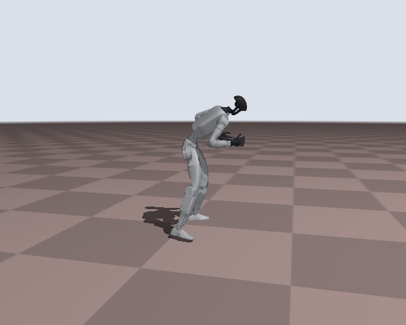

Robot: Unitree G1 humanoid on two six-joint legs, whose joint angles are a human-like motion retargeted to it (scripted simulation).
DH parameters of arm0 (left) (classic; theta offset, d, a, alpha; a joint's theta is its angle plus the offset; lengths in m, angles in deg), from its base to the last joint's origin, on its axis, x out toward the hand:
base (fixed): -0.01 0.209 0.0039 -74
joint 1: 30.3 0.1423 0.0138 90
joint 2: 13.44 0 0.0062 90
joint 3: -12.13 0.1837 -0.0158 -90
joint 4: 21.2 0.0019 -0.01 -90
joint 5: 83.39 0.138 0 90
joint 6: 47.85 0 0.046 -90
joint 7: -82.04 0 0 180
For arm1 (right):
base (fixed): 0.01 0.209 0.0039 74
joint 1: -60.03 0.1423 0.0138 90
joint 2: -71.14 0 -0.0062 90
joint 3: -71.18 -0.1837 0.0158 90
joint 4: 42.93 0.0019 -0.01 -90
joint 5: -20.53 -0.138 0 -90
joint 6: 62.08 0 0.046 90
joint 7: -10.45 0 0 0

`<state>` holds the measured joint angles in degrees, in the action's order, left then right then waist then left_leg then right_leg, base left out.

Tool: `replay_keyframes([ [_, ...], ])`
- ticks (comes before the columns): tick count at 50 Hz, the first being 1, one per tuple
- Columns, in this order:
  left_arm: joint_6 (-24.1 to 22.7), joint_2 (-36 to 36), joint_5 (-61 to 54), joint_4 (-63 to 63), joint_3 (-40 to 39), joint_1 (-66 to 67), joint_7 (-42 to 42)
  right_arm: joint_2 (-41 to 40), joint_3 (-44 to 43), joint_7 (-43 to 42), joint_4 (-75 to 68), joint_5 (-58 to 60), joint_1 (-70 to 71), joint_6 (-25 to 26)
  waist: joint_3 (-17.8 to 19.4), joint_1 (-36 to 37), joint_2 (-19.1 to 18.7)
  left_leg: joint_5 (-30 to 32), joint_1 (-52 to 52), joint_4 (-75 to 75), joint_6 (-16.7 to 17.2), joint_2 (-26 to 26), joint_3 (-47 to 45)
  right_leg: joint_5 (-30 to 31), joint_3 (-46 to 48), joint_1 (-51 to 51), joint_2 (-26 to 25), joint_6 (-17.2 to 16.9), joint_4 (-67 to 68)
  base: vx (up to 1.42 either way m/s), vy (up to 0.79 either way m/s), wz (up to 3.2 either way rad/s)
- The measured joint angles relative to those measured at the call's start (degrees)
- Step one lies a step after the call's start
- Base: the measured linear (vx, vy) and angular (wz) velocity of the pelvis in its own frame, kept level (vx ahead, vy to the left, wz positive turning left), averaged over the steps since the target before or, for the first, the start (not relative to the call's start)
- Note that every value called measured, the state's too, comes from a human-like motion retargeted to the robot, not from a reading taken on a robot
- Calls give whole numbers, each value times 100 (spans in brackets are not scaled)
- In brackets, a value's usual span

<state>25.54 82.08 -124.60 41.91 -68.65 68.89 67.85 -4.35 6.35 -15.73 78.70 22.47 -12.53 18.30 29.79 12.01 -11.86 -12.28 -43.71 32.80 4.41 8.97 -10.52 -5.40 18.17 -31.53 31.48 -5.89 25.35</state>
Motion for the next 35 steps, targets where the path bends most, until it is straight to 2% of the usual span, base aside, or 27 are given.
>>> replay_keyframes([
  [2,31,-40,-66,-121,150,-170,46,-49,75,221,34,-21,-292,-79,0,-132,-260,29,-388,13,-21,69,-212,-152,336,-559,166,276,135,-29,-14,-78],
  [3,40,-68,-125,-184,241,-261,73,-42,55,285,82,-87,-431,-71,0,-241,-412,68,-604,-13,5,73,-271,-187,279,-854,186,286,110,-27,-19,-53],
  [7,17,-221,40,-182,732,-868,60,175,-144,637,201,-16,-501,81,0,-507,-912,336,-1301,-418,271,336,-608,35,-331,-2147,-116,24,-169,-20,-25,-87],
  [8,-22,-306,329,-121,764,-957,-83,71,-93,366,138,-15,-518,9,0,-667,-934,356,-1385,-438,309,447,-755,73,-397,-2396,-208,-88,-209,-11,-30,-137],
  [12,81,-363,990,162,934,-1535,-402,-290,-47,142,-168,-166,-617,-36,0,-1325,-546,457,-1345,-522,336,856,-1320,155,-935,-3089,-649,-272,-276,-2,-36,-143],
  [15,11,-519,850,290,1282,-1930,-509,-488,-55,183,-320,-374,-608,-17,0,-1810,-163,580,-876,-722,313,999,-1554,122,-1245,-3196,-906,-177,-153,10,-33,-122],
  [18,-148,-954,716,141,1431,-1970,-495,-243,-388,137,-225,-513,-636,-126,0,-2238,-23,654,-65,-901,258,1045,-1846,-45,-1441,-2925,-1045,-200,94,19,-28,-106],
  [20,-1,-1072,1622,124,1455,-2050,-519,48,-591,217,-142,-509,-609,-126,0,-2429,12,825,643,-1214,237,975,-2072,-121,-1559,-2571,-1113,-192,121,25,-27,-101],
  [22,-17,-1117,1937,-196,1169,-2009,-424,215,-1109,92,115,-723,-732,-345,0,-2562,-49,939,1343,-1416,287,947,-2055,-240,-1599,-2044,-1196,-349,109,29,-26,-102],
  [25,3,-895,2768,-701,831,-2119,-606,379,-1686,121,489,-998,-841,-549,0,-2664,-148,1222,2364,-1765,454,914,-1713,-411,-1684,-1092,-1420,-390,-127,33,-26,-109],
  [30,61,-83,3651,-1275,-106,-2655,-997,423,-2290,346,894,-1158,-398,-712,0,-2748,-185,1611,3661,-1743,596,855,-898,-451,-1834,430,-1771,-371,-776,33,-20,-109],
  [32,200,218,4013,-1406,-721,-2650,-1091,323,-2394,472,1015,-1314,-282,-763,-266,-2821,-203,1813,3994,-1578,603,894,-814,-522,-1902,926,-1867,-290,-1009,34,-17,-88],
  [33,291,348,4157,-1443,-993,-2622,-1129,252,-2431,537,1063,-1369,-269,-777,-516,-2808,-223,1948,4036,-1497,612,904,-802,-534,-1957,1041,-1902,-225,-1105,32,-16,-80],
  [35,379,463,3831,-1509,-1393,-2659,-995,75,-2451,709,1178,-1484,-207,-753,-911,-2754,-274,2200,4110,-1327,642,932,-799,-535,-2084,1213,-1982,-110,-1218,29,-14,-82],
])
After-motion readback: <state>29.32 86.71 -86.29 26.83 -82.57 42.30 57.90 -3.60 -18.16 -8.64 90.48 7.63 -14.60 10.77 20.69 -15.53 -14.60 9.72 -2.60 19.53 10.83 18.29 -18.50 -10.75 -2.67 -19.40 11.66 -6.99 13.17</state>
